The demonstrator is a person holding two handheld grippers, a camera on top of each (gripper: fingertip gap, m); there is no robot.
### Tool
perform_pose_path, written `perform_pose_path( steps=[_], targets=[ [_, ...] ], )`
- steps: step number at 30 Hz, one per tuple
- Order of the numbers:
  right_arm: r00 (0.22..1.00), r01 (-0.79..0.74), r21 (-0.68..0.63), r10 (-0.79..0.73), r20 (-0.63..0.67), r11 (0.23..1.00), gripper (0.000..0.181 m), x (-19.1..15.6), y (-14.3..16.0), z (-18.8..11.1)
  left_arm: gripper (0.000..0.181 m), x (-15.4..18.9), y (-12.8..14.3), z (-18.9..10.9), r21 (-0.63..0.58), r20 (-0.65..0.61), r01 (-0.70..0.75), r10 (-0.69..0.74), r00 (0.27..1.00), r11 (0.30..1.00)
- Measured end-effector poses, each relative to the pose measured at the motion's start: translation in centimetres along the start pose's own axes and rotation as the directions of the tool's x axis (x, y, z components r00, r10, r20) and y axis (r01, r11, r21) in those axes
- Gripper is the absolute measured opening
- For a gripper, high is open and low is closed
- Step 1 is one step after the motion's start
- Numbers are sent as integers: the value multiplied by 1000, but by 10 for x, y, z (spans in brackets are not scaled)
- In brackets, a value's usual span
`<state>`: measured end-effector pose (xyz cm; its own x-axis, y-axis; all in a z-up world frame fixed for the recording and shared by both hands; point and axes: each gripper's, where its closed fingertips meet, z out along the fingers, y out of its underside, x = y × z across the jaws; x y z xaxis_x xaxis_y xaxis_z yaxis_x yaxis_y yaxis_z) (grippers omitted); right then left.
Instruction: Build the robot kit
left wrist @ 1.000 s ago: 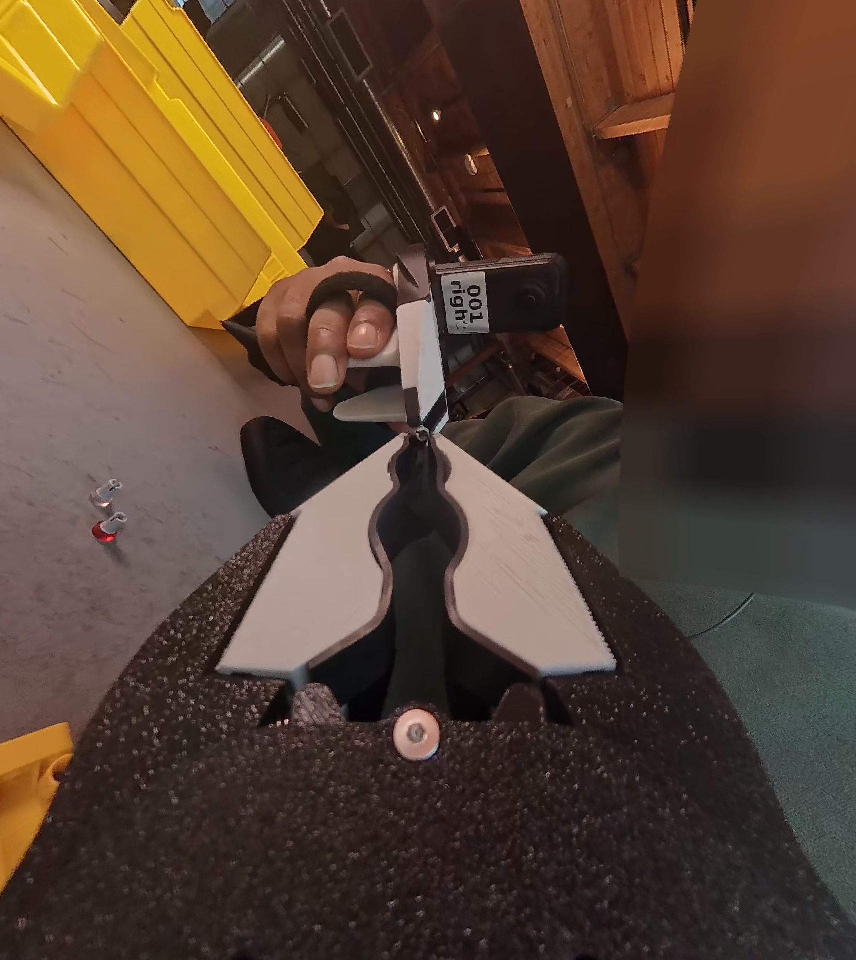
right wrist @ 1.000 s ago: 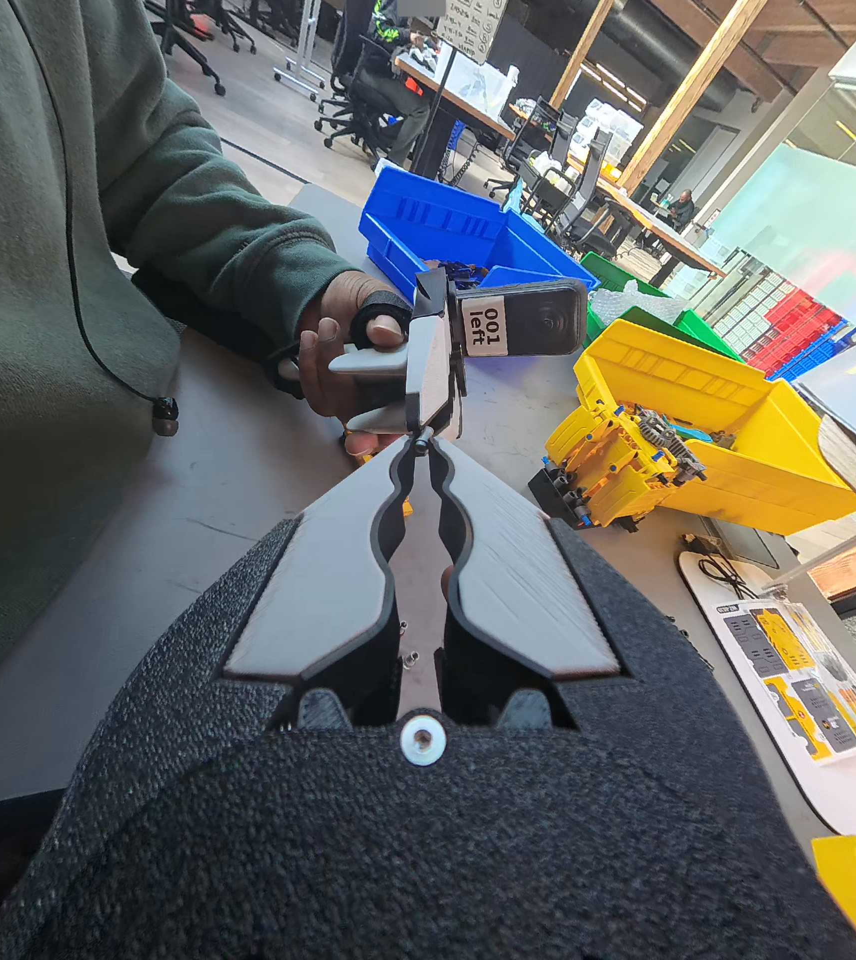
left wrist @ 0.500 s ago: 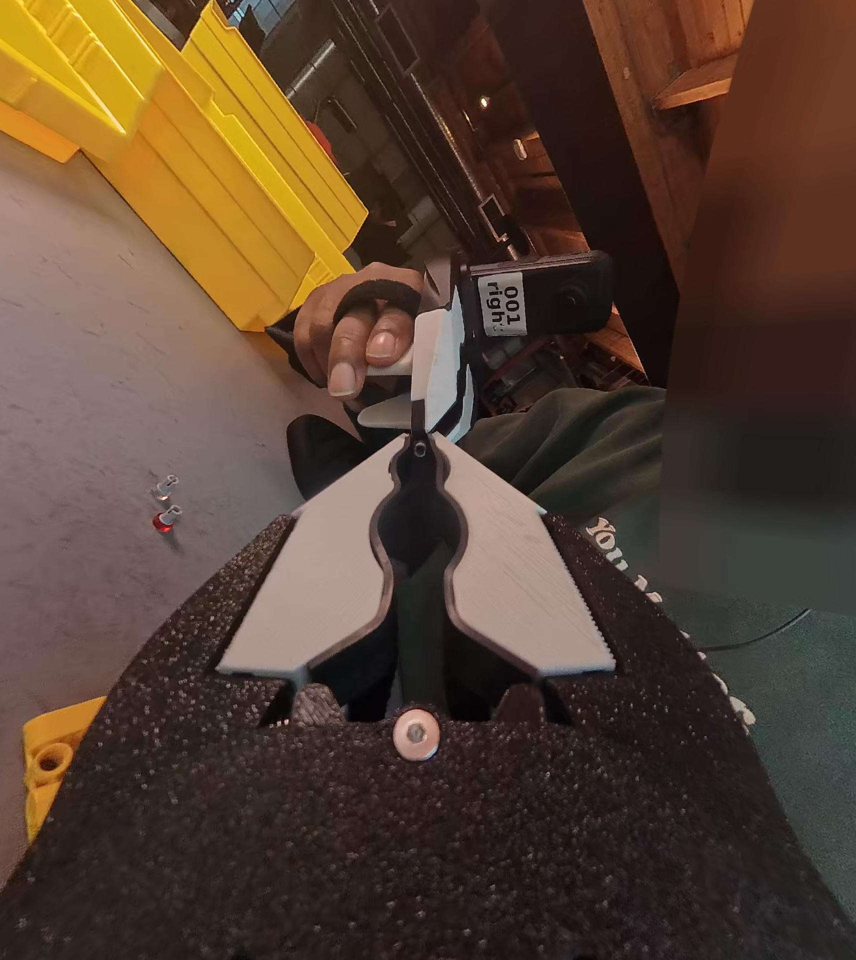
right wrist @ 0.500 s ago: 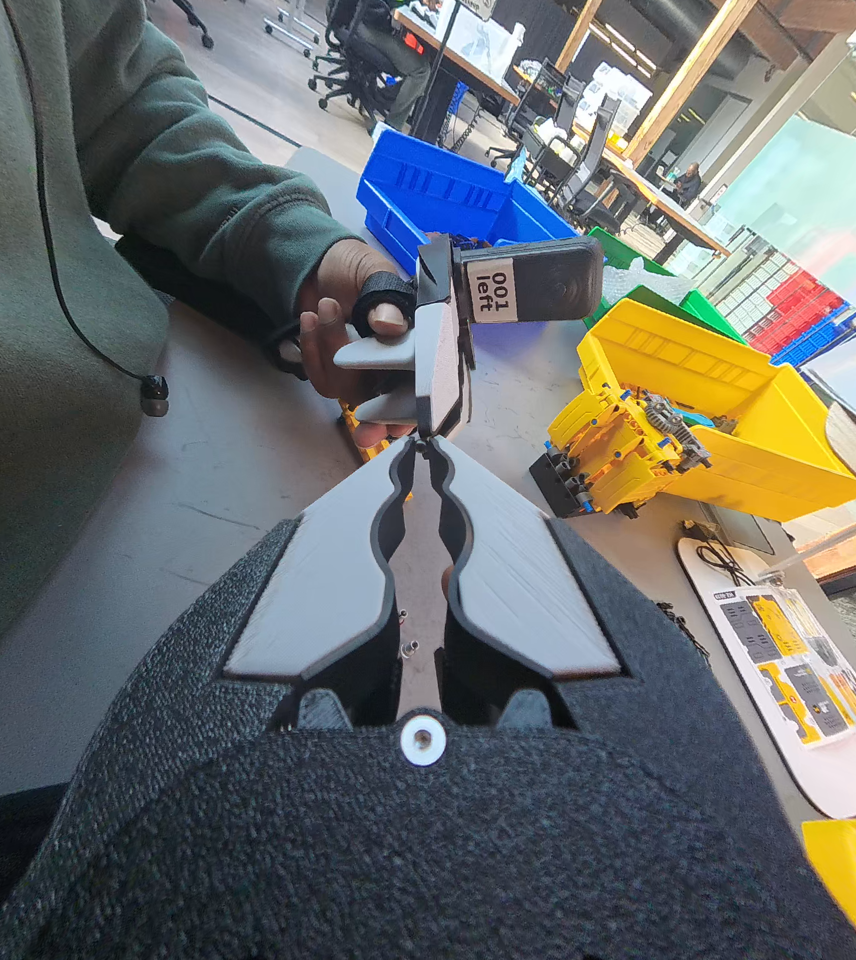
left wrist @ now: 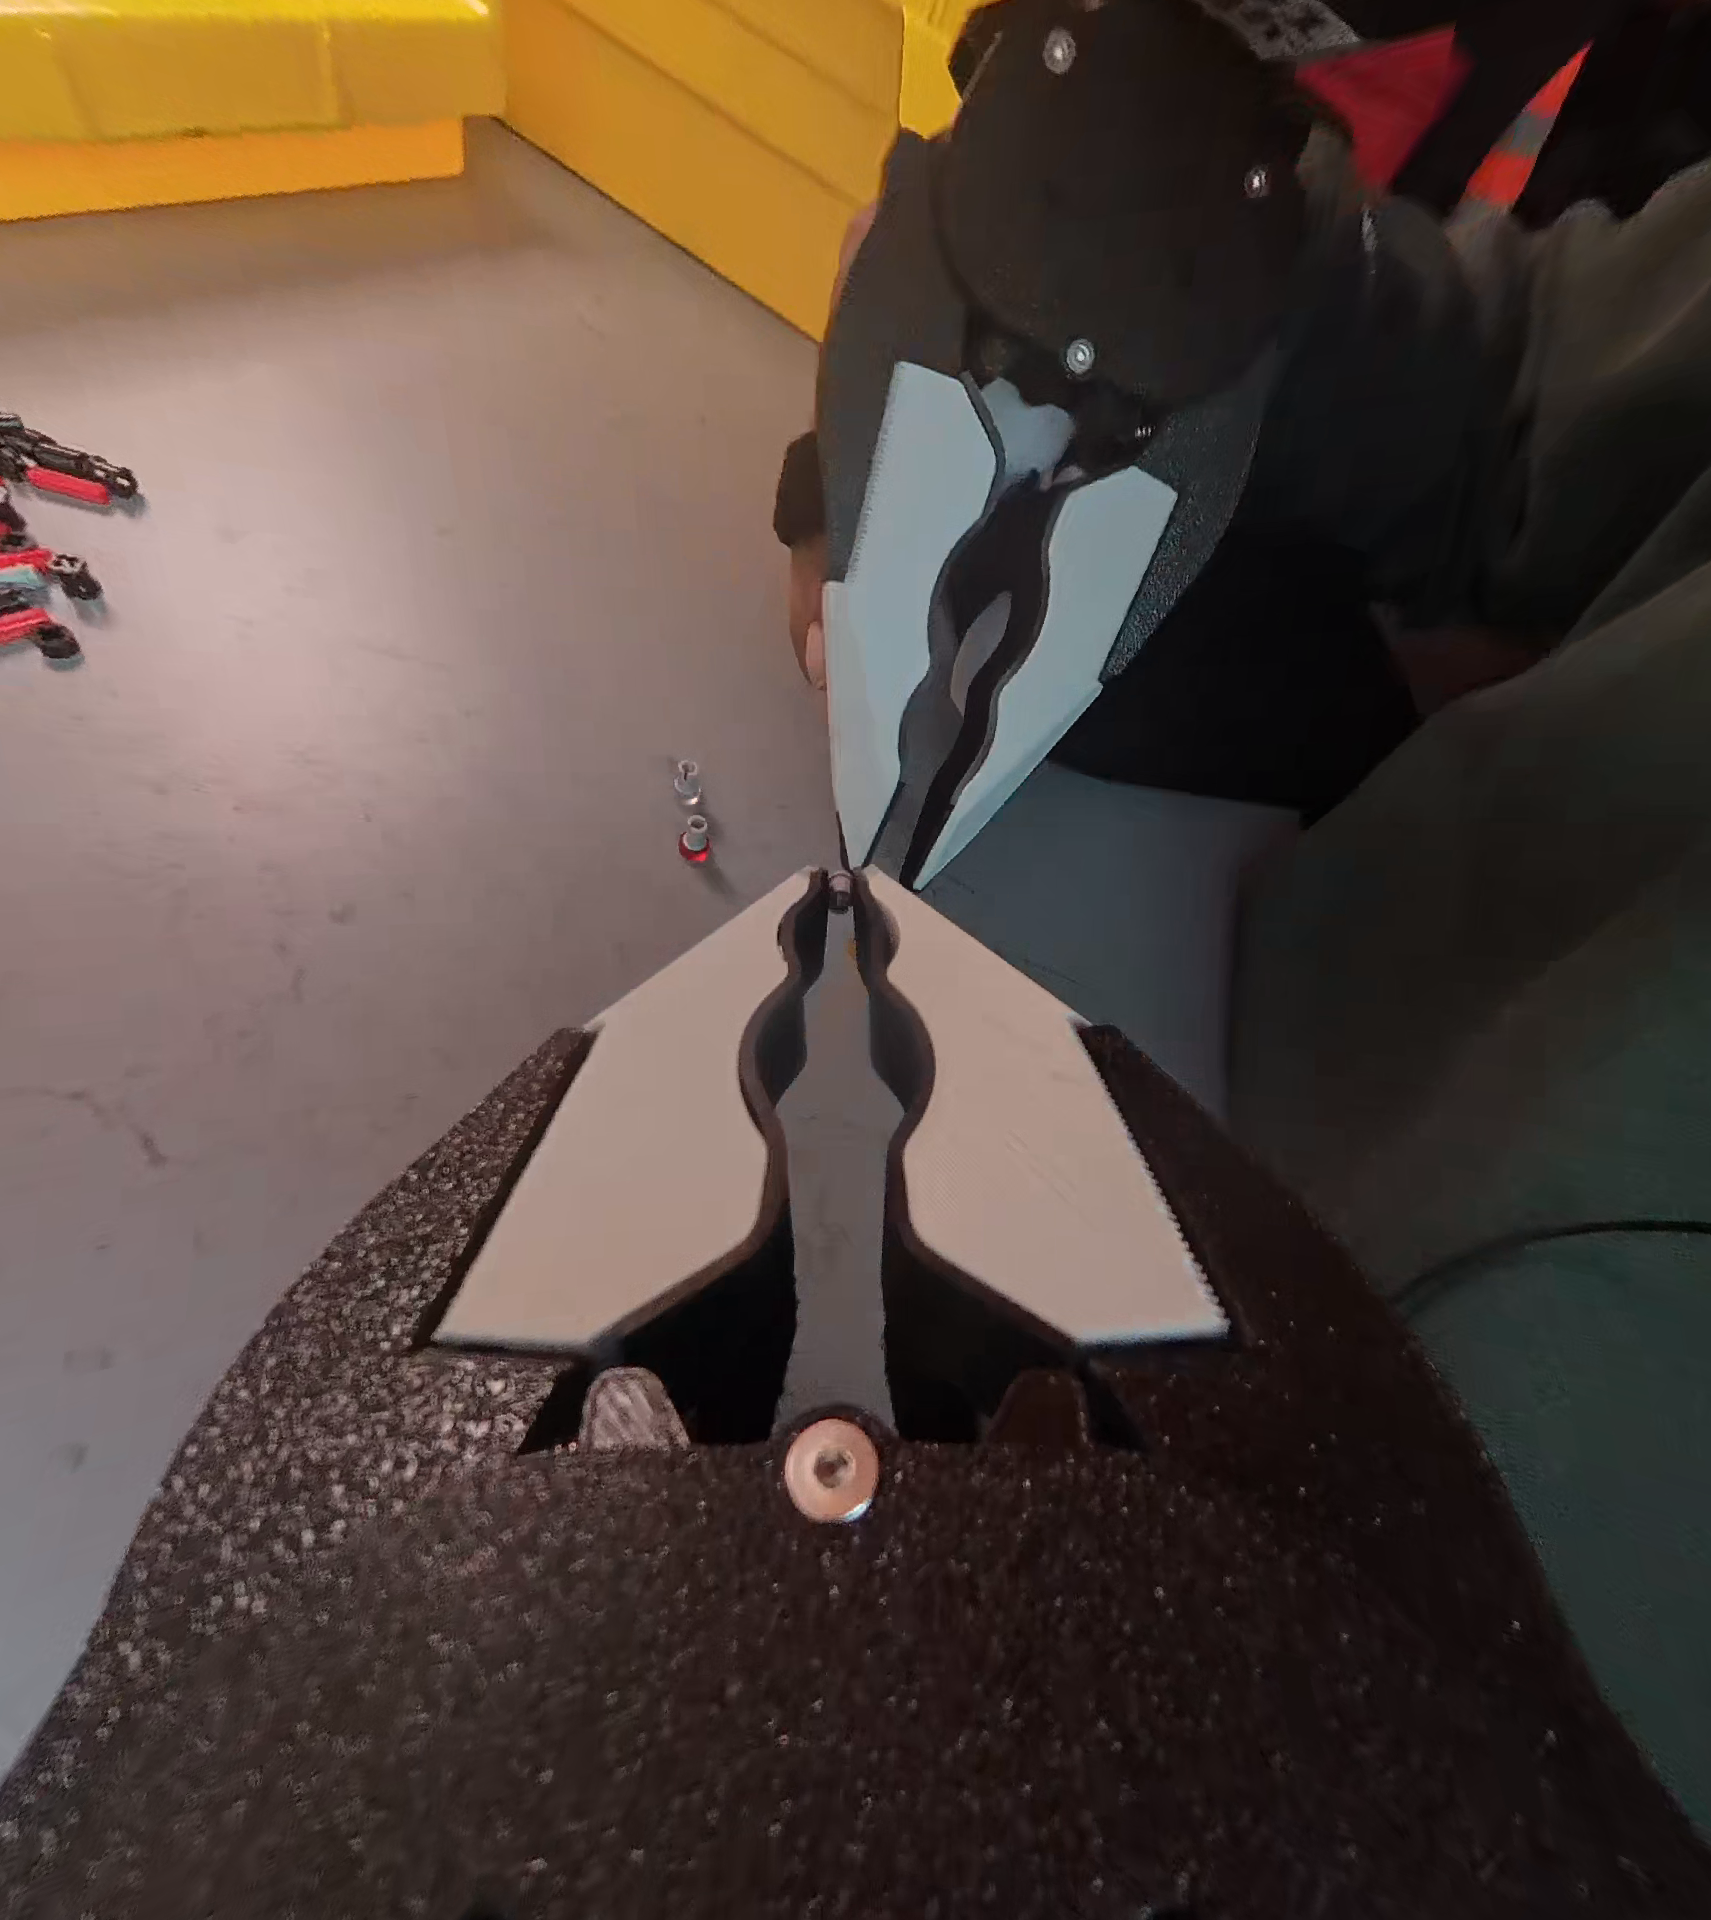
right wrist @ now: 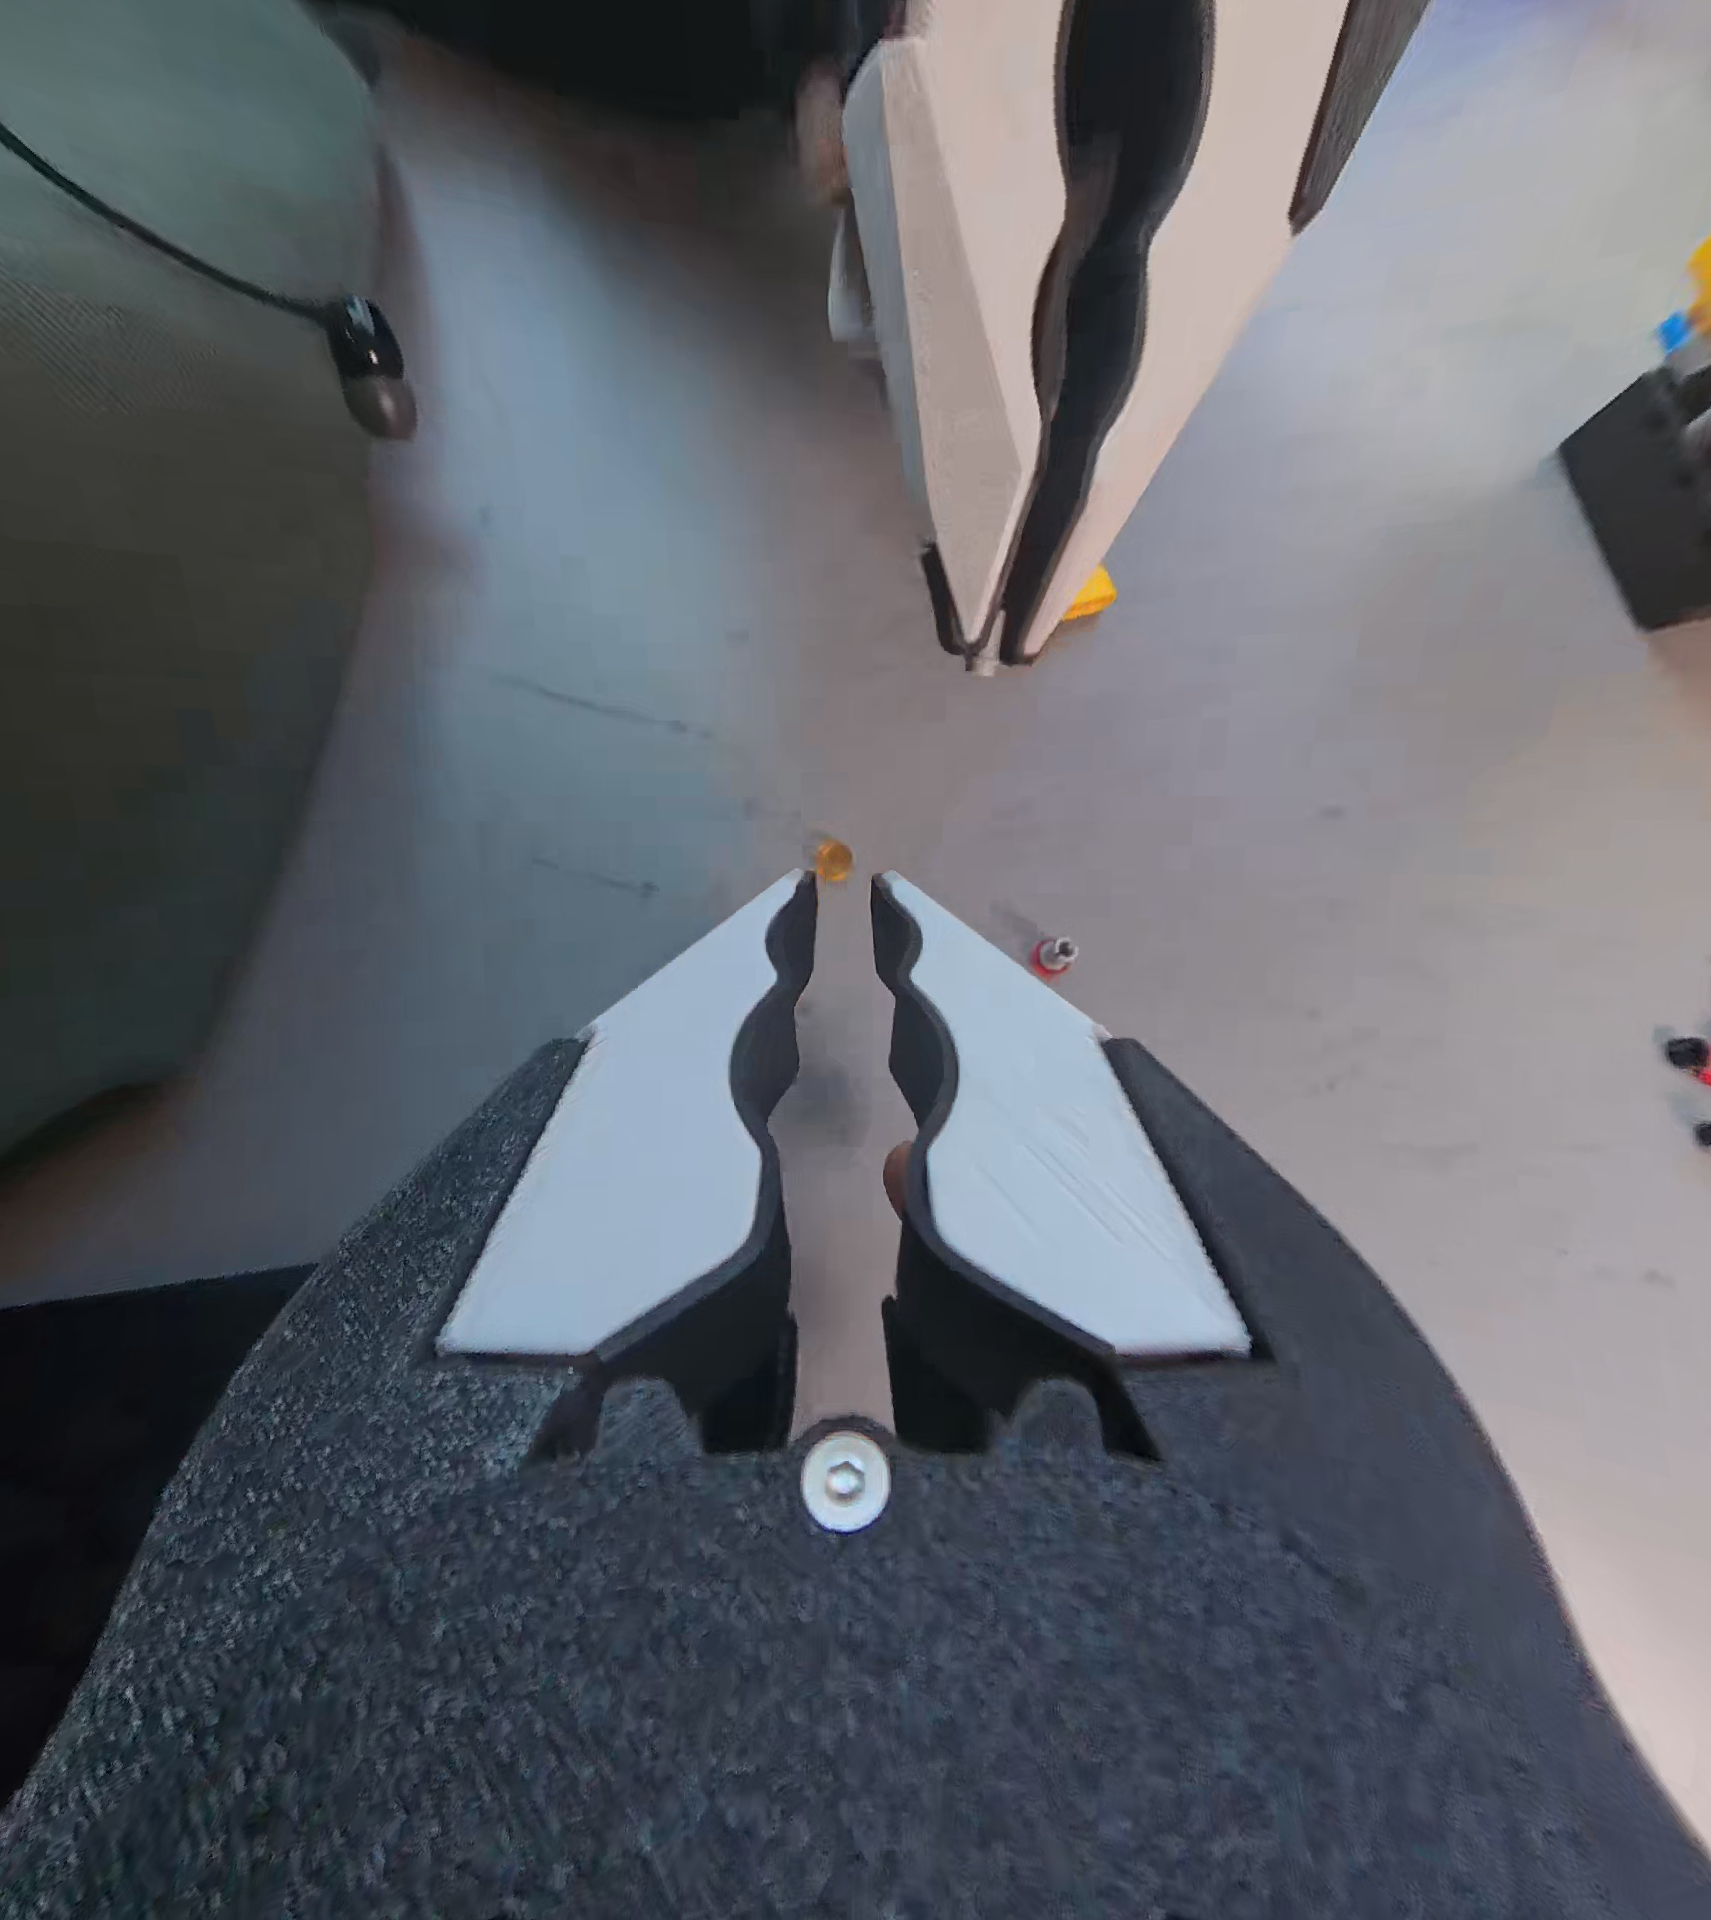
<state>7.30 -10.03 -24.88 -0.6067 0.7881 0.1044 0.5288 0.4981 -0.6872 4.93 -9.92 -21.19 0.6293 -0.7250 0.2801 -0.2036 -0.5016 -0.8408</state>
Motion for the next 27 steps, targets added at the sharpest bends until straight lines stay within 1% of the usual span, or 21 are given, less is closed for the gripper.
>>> perform_pose_path(
  steps=[2, 4, 9, 16, 19, 21, 24, 27],
  targets=[
    [1000, -15, -48, 16, 18, 999, 10, -1, 6, 5, 4, 2, 9, 6, -70, 28, -68, 70, 997, 995],
    [999, -30, -68, 32, 24, 997, 11, 0, 6, 9, 4, 3, 14, 10, -105, 41, -102, 107, 993, 989],
    [997, -46, -123, 53, 54, 991, 10, -1, 7, 18, 4, 2, 15, 9, -117, 49, -103, 109, 993, 988],
    [994, -58, -129, 69, 86, 990, 6, -5, 4, 20, 4, 4, 22, 11, -151, 52, -123, 132, 990, 981],
    [997, -49, -144, 58, 58, 988, 6, -2, 7, 15, 4, 6, 26, 13, -171, 46, -139, 149, 988, 975],
    [999, -40, -160, 43, 11, 986, 6, 4, 11, 8, 4, 6, 28, 14, -177, 46, -144, 155, 987, 974],
    [997, -15, -232, -3, -76, 973, 6, 17, 24, -4, 4, 6, 28, 15, -178, 49, -144, 155, 987, 974],
    [995, -18, -276, -11, -104, 961, 6, 21, 33, -9, 4, 6, 28, 16, -174, 53, -137, 148, 987, 975]
  ],
)
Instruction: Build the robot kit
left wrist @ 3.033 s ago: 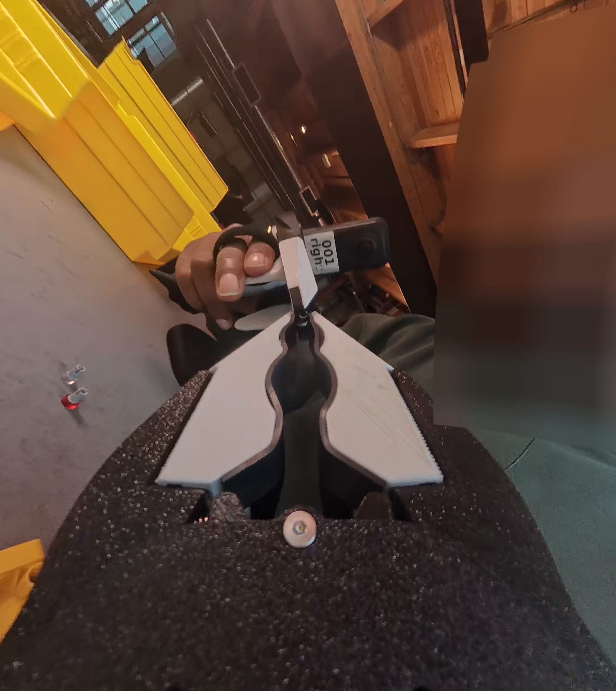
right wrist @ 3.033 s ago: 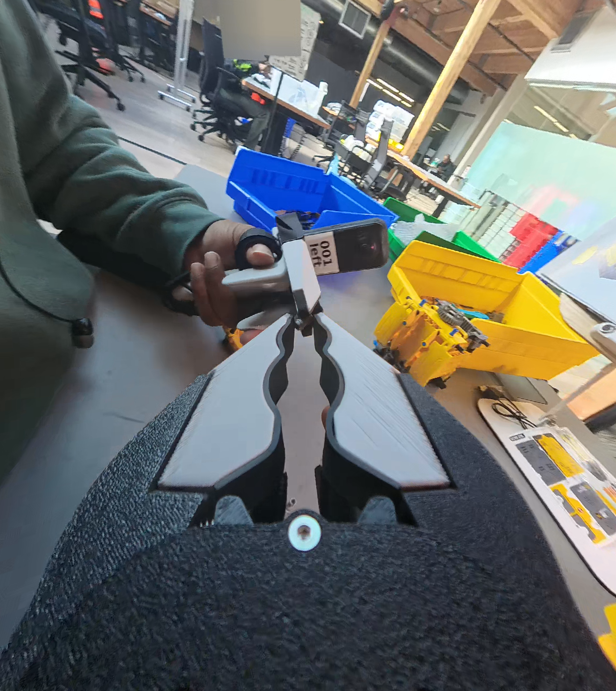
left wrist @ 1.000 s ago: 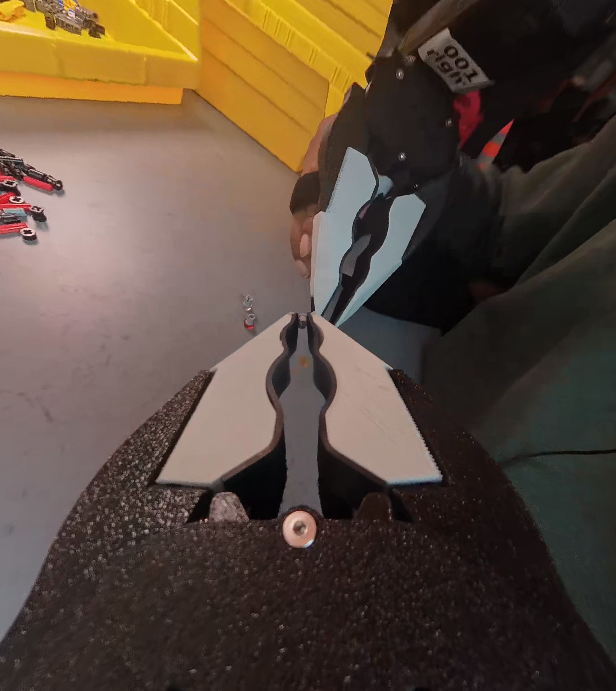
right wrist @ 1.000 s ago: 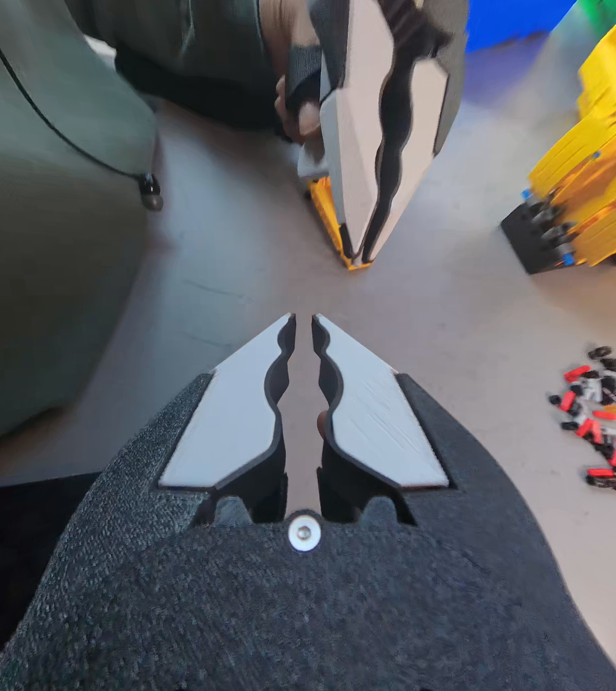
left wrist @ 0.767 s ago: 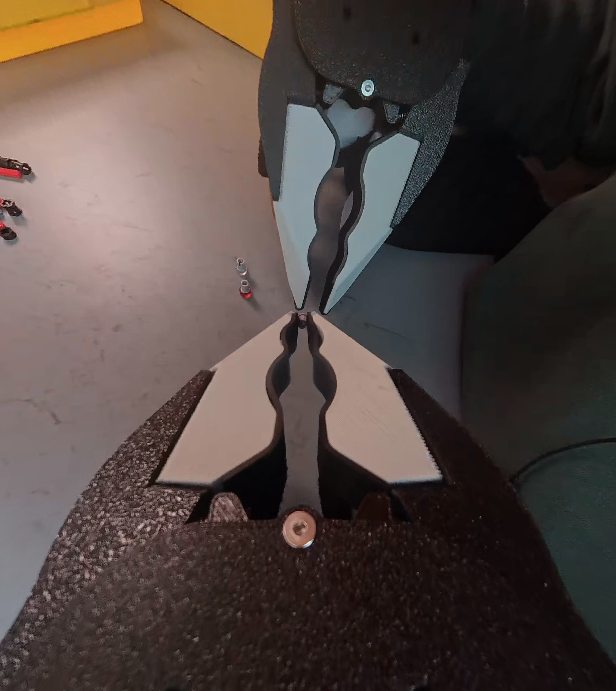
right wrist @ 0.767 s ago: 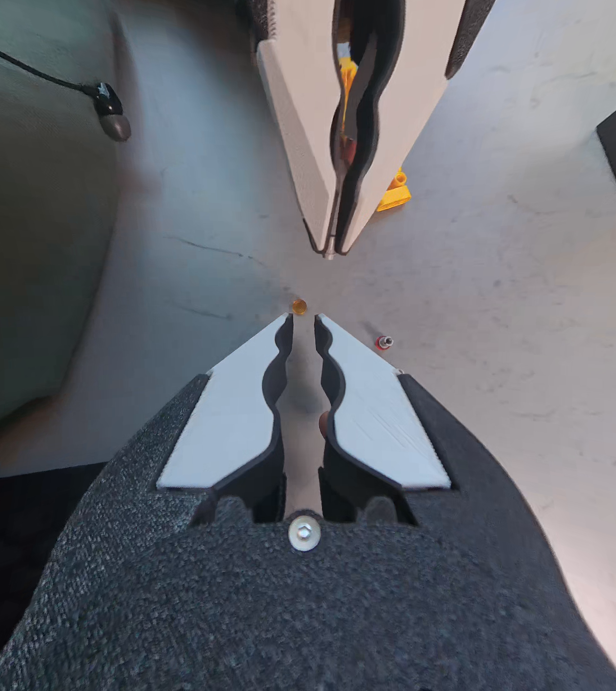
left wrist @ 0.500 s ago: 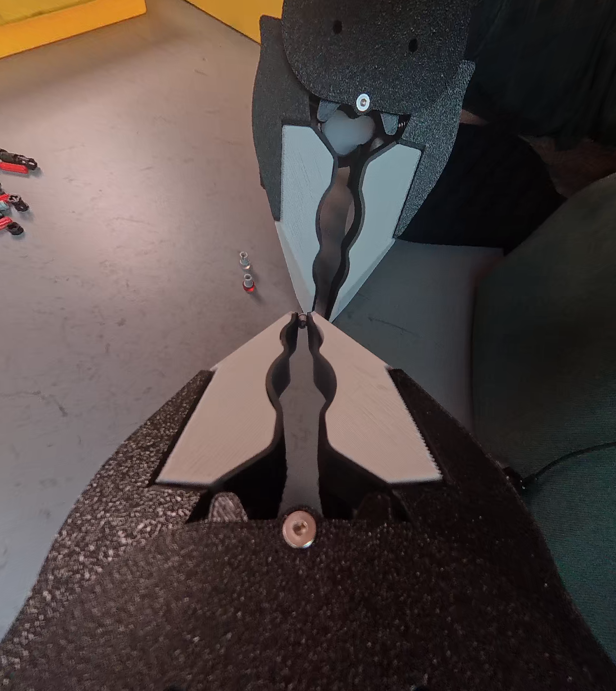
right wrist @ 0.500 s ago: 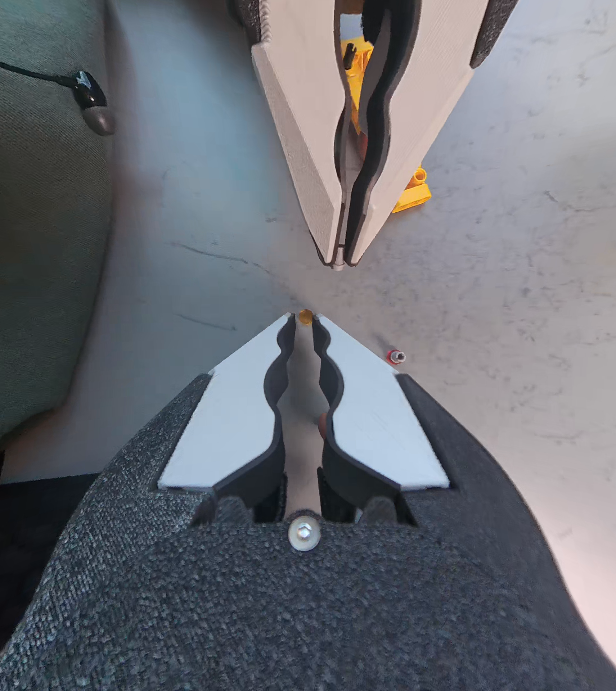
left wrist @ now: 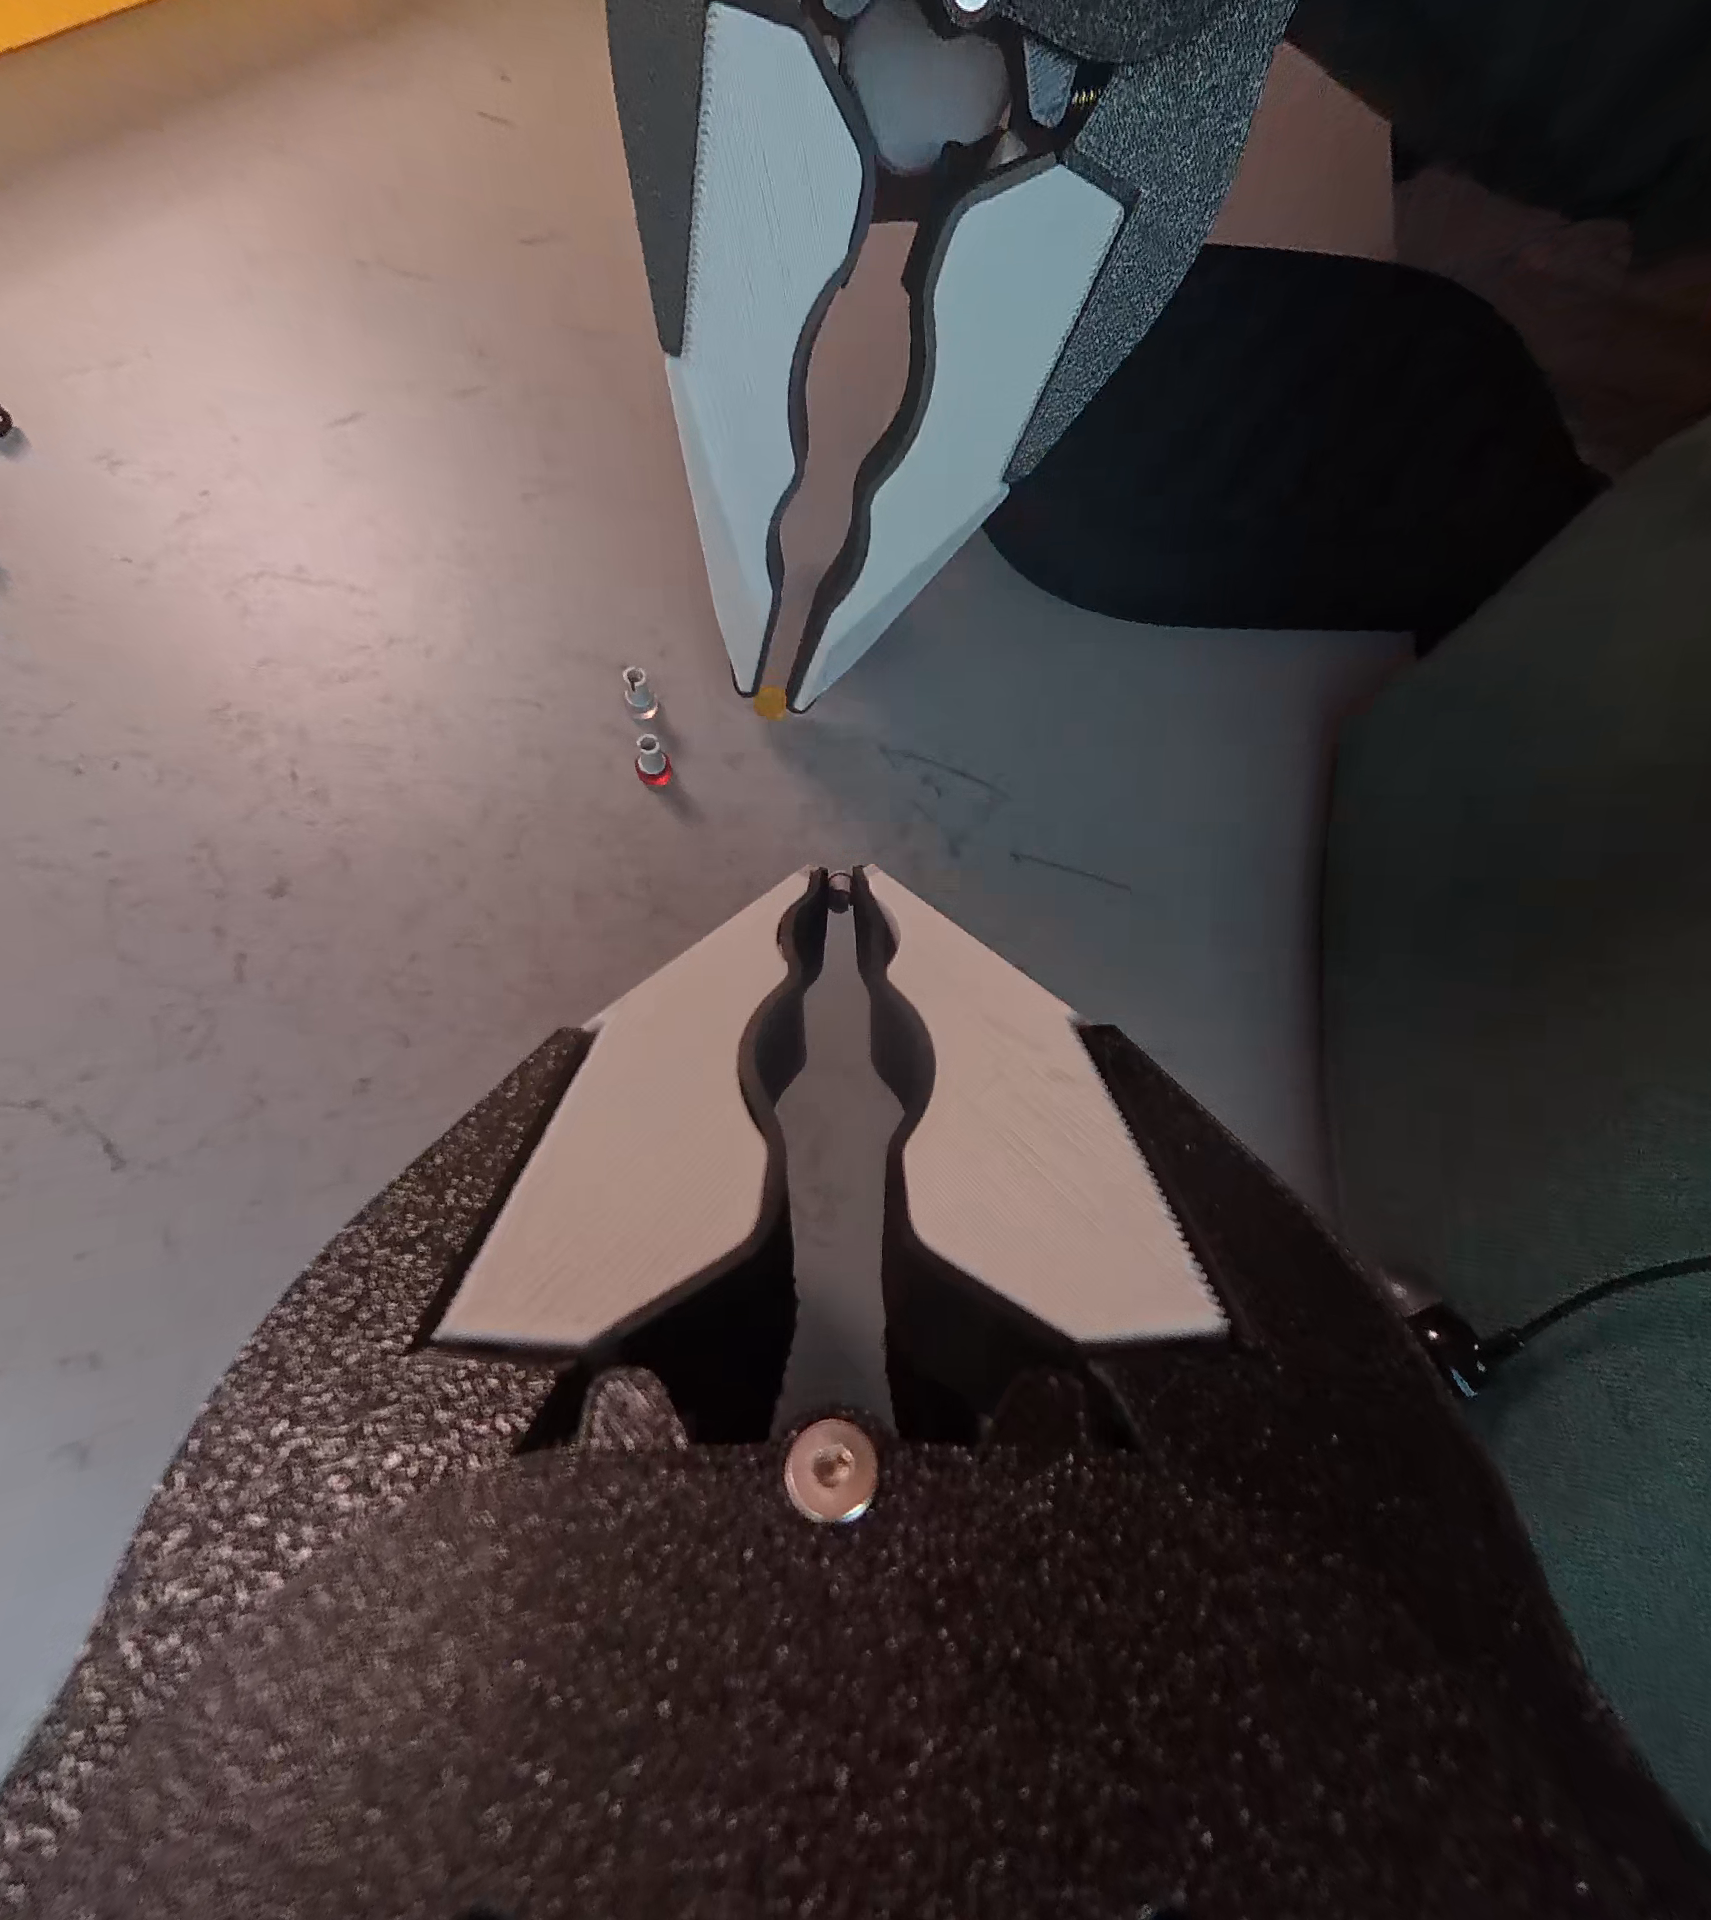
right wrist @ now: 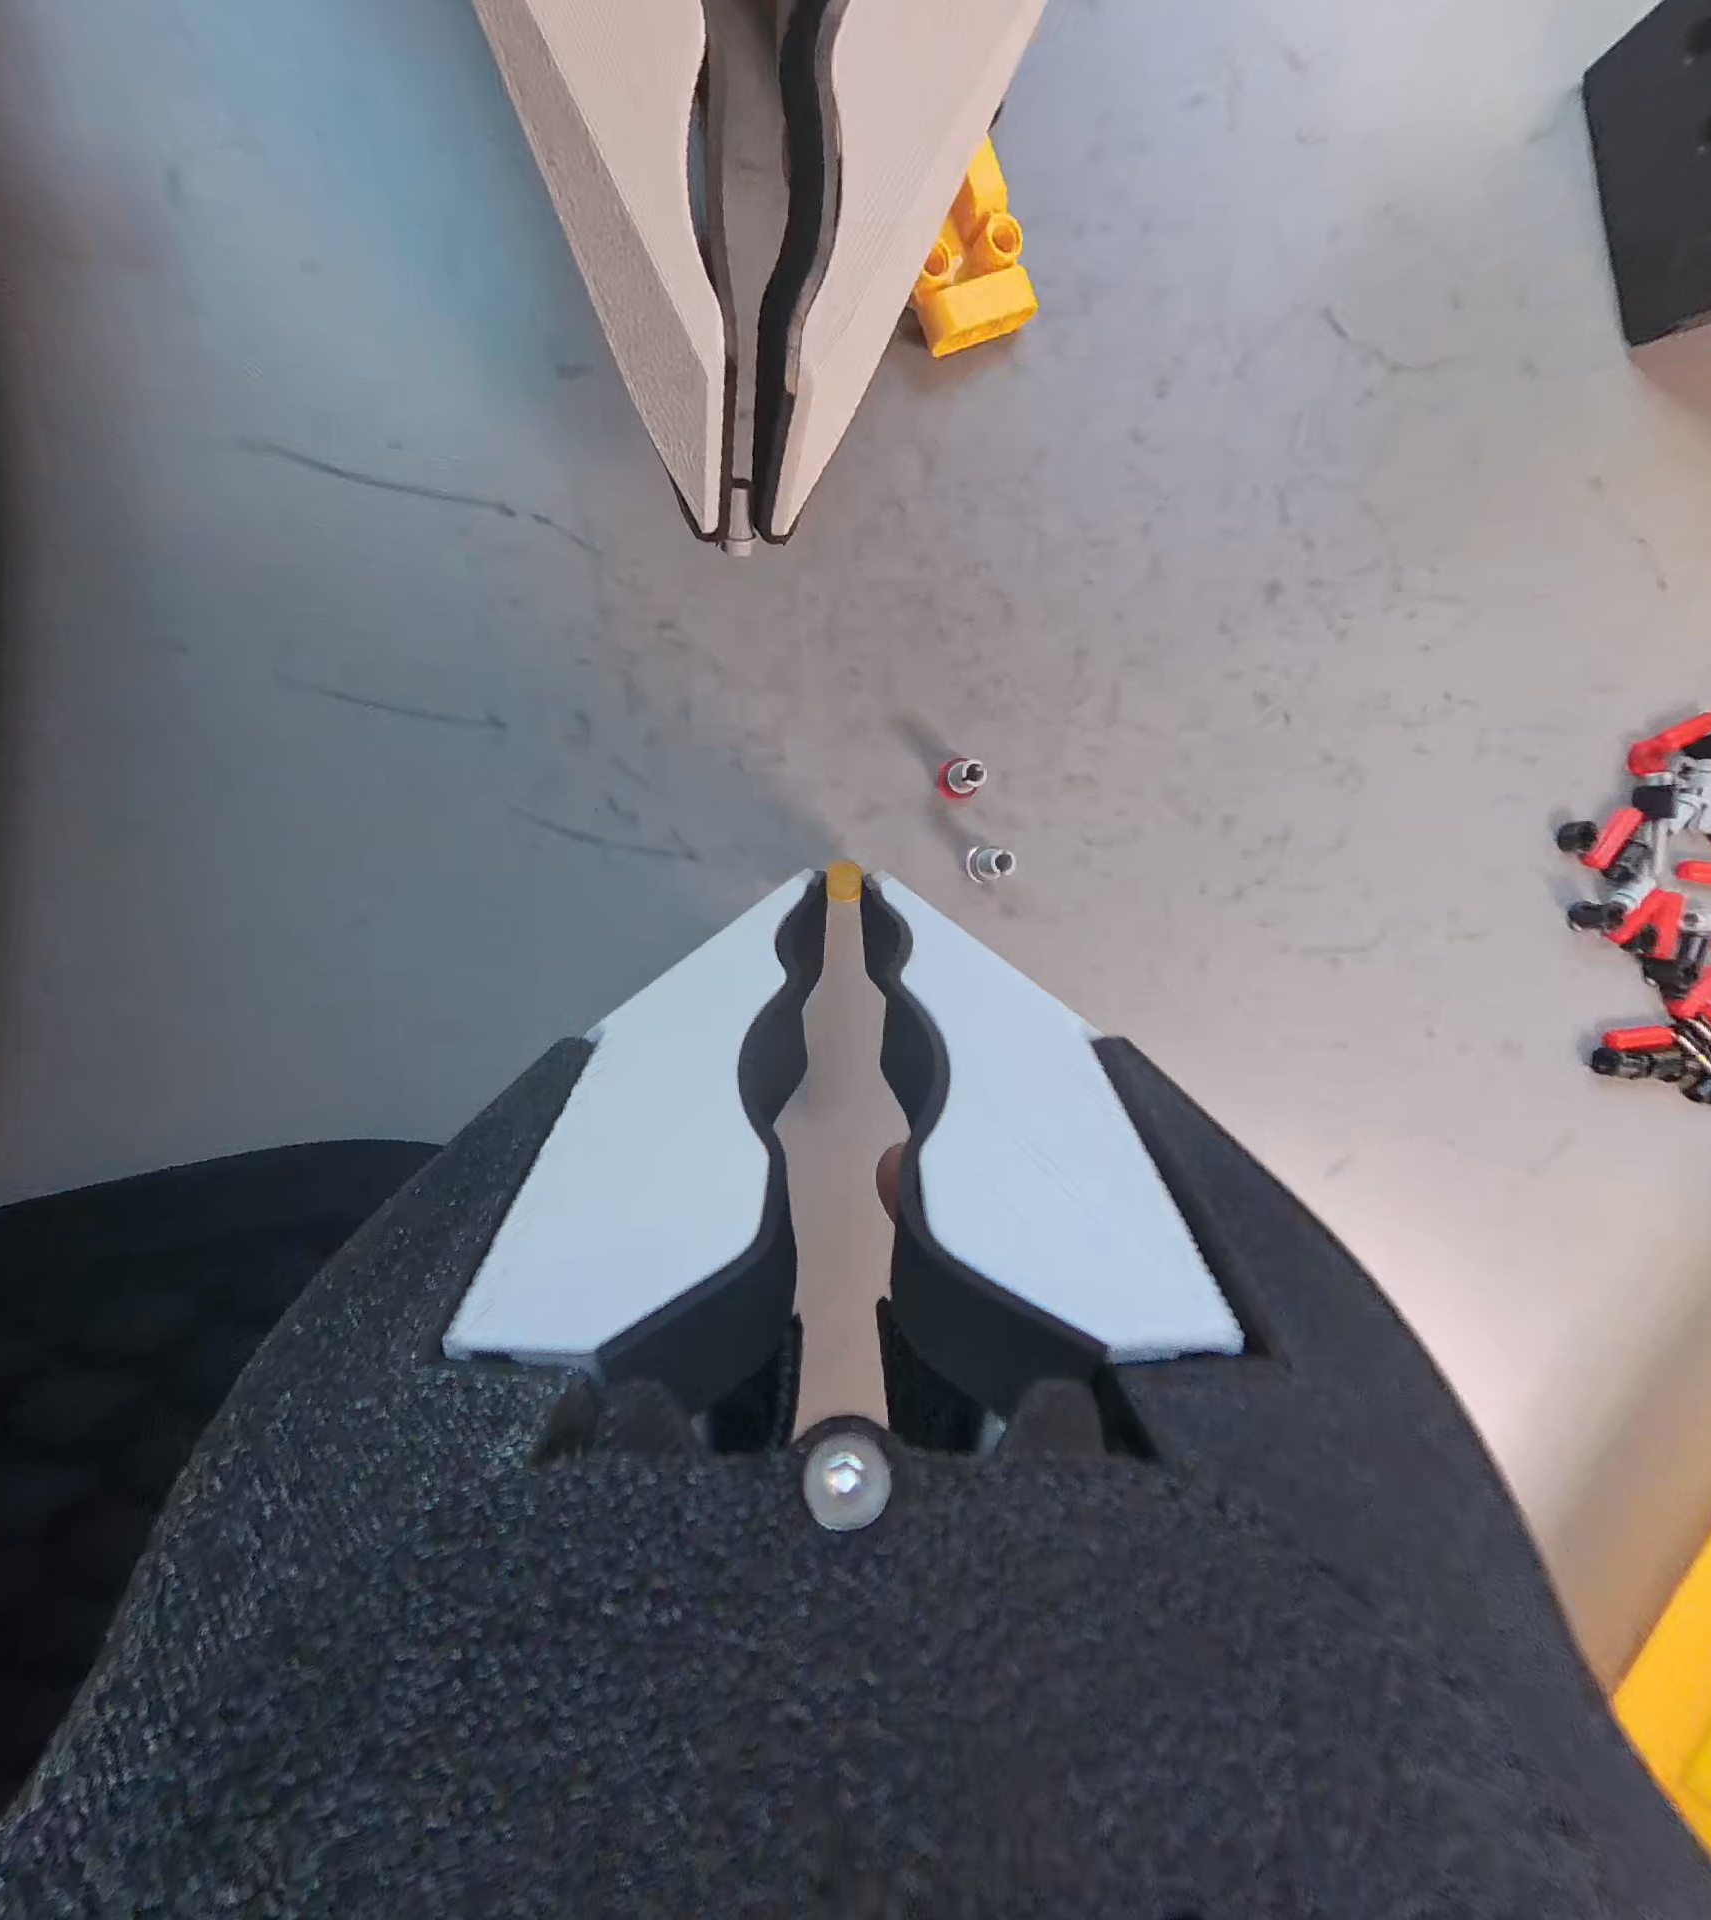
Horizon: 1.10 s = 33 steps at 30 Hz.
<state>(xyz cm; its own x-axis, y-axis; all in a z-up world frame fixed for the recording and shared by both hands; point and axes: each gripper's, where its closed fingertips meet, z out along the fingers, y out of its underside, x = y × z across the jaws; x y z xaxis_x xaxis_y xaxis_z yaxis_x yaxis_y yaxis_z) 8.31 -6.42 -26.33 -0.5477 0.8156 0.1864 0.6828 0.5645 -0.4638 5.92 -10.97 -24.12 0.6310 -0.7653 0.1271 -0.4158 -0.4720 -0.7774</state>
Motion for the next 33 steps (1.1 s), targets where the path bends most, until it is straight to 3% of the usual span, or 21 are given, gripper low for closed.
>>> perform_pose_path(
  steps=[6, 11, 33],
  targets=[
    [999, -17, 125, 13, 32, 992, 12, -10, -18, -15, 4, -1, -1, -1, 11, 6, 7, -7, 1000, 1000],
    [997, -73, 82, 73, -2, 994, 10, -2, 1, -11, 4, -1, 0, 0, 7, 4, 4, -4, 1000, 1000],
    [966, -238, 94, 226, 123, 967, 15, -3, 3, 2, 4, 1, 1, 0, 5, -3, 0, 0, 1000, 1000]
  ],
)
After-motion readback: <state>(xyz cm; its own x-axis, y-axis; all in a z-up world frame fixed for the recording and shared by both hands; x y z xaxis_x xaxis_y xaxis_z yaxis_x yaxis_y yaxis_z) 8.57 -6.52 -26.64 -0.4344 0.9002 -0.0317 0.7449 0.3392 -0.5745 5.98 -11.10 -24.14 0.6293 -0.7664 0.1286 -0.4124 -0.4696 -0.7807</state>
